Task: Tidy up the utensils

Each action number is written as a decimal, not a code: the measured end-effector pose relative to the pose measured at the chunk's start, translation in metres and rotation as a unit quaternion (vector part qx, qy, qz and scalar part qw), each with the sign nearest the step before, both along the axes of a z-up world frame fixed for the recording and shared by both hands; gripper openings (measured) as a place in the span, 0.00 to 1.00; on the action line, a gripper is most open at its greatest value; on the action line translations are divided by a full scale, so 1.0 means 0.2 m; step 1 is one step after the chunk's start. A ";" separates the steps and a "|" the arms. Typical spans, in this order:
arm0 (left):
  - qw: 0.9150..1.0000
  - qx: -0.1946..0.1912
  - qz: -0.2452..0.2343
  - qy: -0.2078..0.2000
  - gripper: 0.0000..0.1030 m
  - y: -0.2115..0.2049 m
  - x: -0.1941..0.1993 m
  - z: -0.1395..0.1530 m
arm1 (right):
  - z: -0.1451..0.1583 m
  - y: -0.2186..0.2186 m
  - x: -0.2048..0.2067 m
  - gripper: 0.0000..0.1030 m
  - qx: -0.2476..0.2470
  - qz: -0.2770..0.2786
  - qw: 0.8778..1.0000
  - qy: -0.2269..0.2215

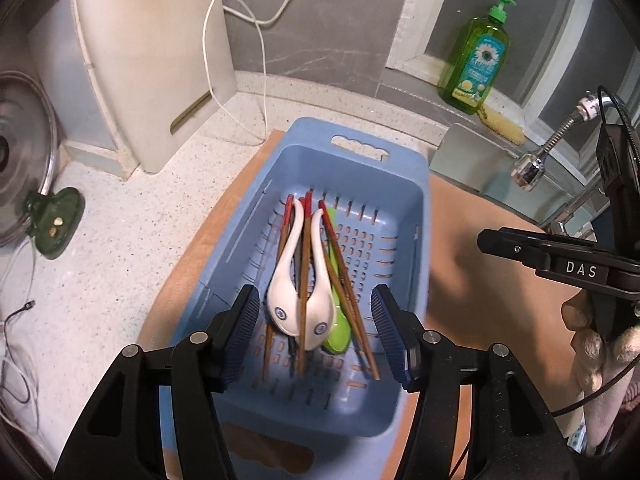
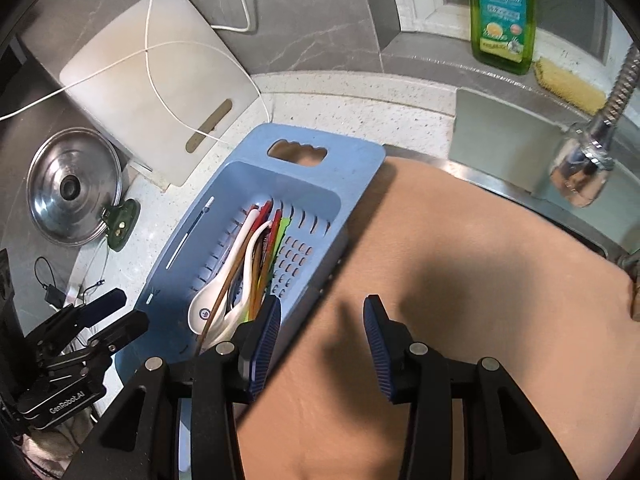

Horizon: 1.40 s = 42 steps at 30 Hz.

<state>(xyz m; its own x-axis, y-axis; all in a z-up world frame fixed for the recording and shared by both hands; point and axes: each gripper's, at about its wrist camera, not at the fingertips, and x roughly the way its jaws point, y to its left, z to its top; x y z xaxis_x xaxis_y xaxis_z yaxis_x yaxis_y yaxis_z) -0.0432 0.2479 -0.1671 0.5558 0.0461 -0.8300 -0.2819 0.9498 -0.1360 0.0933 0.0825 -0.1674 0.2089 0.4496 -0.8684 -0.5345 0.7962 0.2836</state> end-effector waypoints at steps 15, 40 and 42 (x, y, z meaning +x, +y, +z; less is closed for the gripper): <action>0.998 0.033 0.013 -0.042 0.65 -0.28 -0.15 0.17 | 0.23 -0.27 -0.15 0.52 0.018 0.009 0.997 -0.076; 0.996 0.059 0.020 -0.061 0.71 -0.43 -0.26 0.29 | 0.32 -0.44 -0.26 0.59 0.038 0.009 0.994 -0.100; 0.996 0.061 0.021 -0.061 0.71 -0.44 -0.26 0.30 | 0.32 -0.44 -0.27 0.59 0.037 0.009 0.994 -0.102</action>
